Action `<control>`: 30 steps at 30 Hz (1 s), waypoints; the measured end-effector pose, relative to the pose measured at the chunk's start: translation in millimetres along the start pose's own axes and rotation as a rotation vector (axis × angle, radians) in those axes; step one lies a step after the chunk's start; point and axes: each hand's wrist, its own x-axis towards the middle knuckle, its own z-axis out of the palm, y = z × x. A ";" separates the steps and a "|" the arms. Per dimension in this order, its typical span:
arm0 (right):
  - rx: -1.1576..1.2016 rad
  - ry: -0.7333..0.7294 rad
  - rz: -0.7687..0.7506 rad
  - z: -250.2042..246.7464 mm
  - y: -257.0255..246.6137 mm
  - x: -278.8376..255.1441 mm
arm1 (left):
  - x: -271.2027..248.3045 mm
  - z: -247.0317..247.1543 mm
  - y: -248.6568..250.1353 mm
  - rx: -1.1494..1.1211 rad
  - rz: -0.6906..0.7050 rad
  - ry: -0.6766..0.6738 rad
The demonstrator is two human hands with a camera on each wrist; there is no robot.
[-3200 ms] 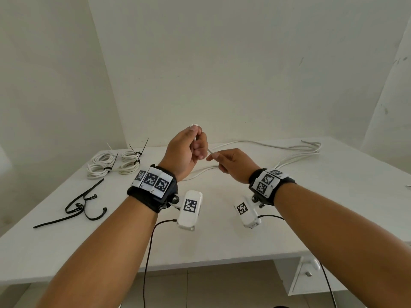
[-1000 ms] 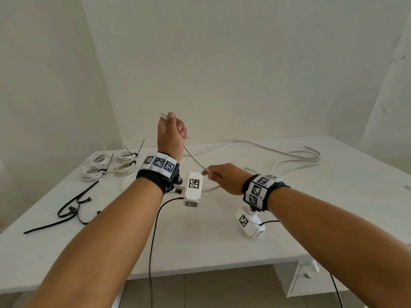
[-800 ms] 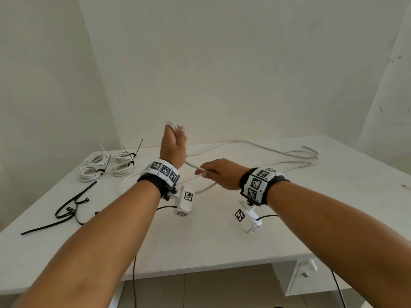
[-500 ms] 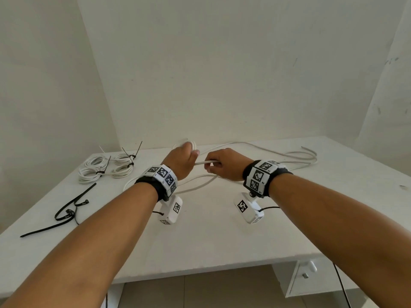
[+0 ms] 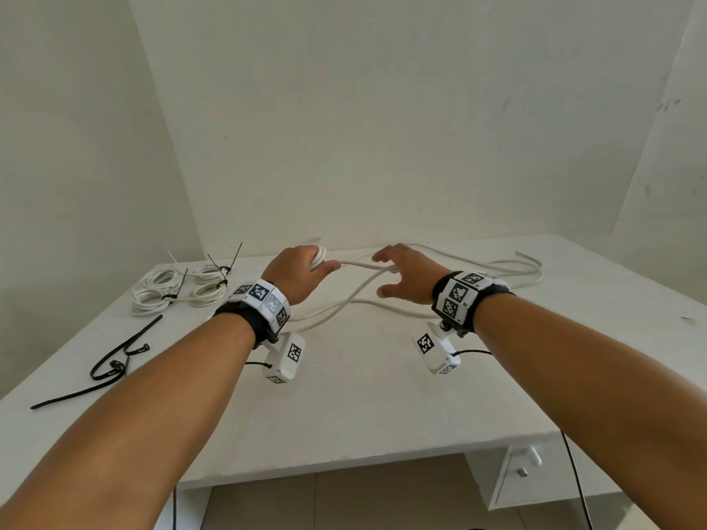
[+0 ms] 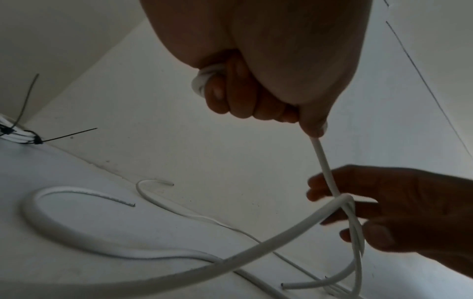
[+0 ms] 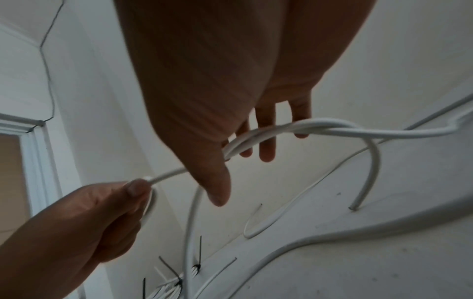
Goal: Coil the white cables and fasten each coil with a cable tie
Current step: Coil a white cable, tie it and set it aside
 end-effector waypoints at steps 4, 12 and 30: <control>0.020 0.079 0.098 -6.4 16.5 -2.7 | -3.4 -1.7 -10.4 0.007 -0.043 0.032; 0.270 0.165 0.084 -10.4 19.7 -6.3 | -4.0 -5.1 -18.9 0.031 -0.112 0.080; 0.027 -0.049 -0.002 -13.6 31.7 -17.9 | 4.7 -48.0 -43.9 -0.041 -0.599 0.471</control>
